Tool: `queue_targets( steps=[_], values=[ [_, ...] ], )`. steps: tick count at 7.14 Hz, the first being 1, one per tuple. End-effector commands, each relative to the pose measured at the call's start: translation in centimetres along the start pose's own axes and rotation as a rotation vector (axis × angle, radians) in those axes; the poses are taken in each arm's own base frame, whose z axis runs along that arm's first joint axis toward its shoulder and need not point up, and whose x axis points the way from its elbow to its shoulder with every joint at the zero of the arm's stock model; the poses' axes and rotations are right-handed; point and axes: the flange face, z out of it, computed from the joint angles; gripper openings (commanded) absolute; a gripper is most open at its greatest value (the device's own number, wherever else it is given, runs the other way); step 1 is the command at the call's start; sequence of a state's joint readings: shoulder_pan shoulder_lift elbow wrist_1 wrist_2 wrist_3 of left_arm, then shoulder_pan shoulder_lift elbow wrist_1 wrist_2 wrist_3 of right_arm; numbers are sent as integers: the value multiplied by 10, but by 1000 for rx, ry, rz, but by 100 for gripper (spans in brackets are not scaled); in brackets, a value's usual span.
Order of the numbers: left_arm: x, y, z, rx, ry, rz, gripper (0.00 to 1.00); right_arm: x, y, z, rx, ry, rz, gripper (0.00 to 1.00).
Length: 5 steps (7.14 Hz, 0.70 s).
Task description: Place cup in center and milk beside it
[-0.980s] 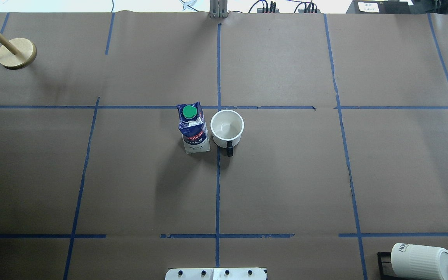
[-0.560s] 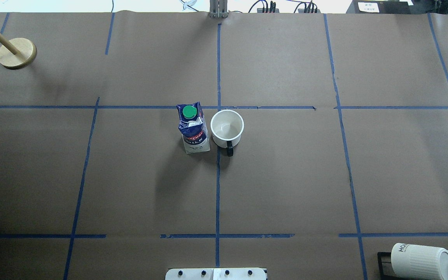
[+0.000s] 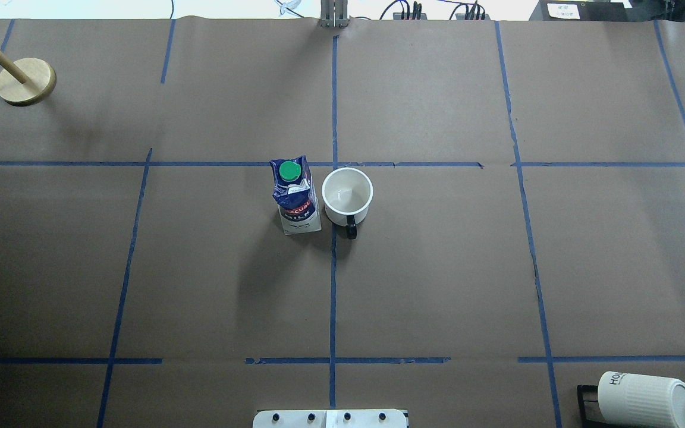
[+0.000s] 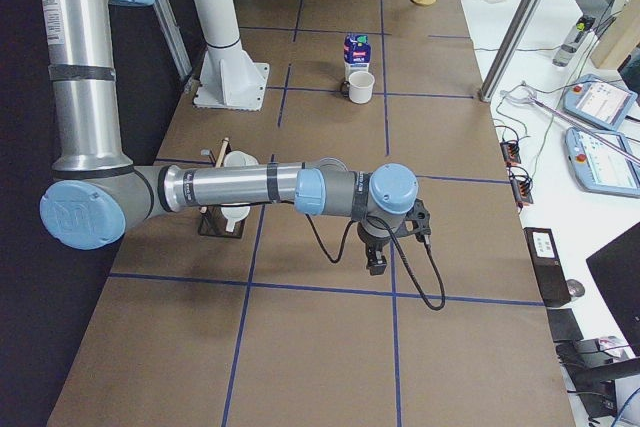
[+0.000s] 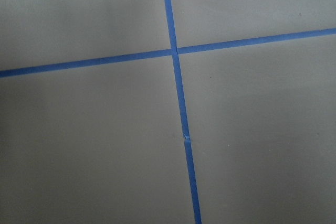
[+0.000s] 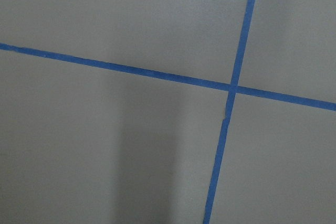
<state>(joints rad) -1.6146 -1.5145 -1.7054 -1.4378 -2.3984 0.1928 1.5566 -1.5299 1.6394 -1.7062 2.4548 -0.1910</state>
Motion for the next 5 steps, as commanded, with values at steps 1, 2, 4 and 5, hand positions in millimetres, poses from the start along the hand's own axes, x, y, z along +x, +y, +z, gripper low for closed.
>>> queue_targets(
  steps=[1, 2, 4, 5],
  values=[
    [0, -2, -2, -18, -41, -2, 100, -1, -1, 0, 1, -2, 12, 100],
    [-1, 0, -1, -14, -39, 3, 100, -2, 0, 3, -3, -3, 10, 100],
    [2, -4, -4, -7, -40, 10, 100, -4, -1, 7, -10, -3, 6, 100],
    [7, -6, -8, 3, -44, 25, 100, -4, -1, 8, -14, -2, 5, 100]
  ],
)
